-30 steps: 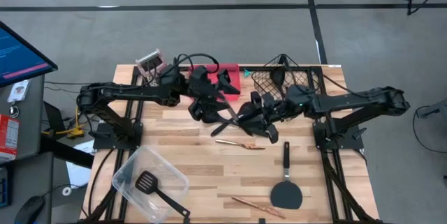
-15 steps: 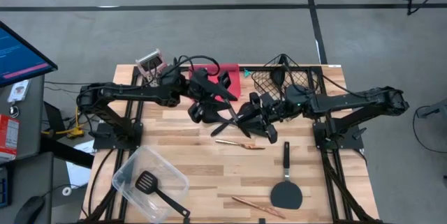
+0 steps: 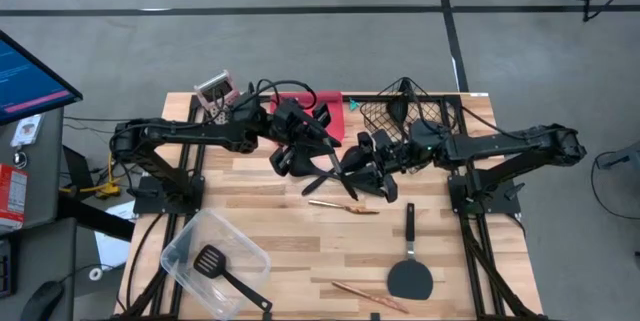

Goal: Pick & Place Kitchen Items
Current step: Put the black spatula into the transparent bin

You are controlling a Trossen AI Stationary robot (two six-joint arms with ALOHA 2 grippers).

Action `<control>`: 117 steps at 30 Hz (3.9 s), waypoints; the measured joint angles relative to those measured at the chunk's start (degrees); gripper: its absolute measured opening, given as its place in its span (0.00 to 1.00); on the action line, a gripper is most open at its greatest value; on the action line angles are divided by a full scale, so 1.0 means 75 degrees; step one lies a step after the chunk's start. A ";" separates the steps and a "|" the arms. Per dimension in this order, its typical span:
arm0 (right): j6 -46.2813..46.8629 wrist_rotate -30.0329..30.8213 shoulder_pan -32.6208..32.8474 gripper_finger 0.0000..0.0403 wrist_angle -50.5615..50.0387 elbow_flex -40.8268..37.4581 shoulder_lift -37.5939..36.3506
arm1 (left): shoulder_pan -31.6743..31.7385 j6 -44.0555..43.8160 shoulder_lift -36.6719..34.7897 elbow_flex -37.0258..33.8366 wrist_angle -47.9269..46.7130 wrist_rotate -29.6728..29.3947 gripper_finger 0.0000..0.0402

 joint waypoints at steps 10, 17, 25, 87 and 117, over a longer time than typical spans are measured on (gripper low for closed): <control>-0.0201 0.0030 -0.0125 0.61 -0.0416 0.0003 -0.1373 | 0.0136 -0.1684 -0.0300 -0.0006 -0.0207 -0.1205 0.07; -0.1761 0.0943 0.0020 0.59 -0.1311 0.0006 -0.2332 | 0.0401 -0.3850 -0.0776 0.0003 -0.1419 -0.2233 0.07; -0.2072 0.1413 0.0117 0.55 -0.2319 0.0006 -0.2734 | 0.0376 -0.5215 -0.1942 0.0000 -0.5509 -0.1046 0.07; -0.1473 0.1349 0.0204 0.49 -0.3454 0.0003 -0.1665 | -0.3992 -0.3593 -0.4177 -0.0828 -1.8946 0.1848 0.08; -0.1275 0.1343 0.0203 0.48 -0.3794 0.0003 -0.1665 | -0.4564 -0.3940 -0.3311 -0.1376 -1.8927 0.2428 0.14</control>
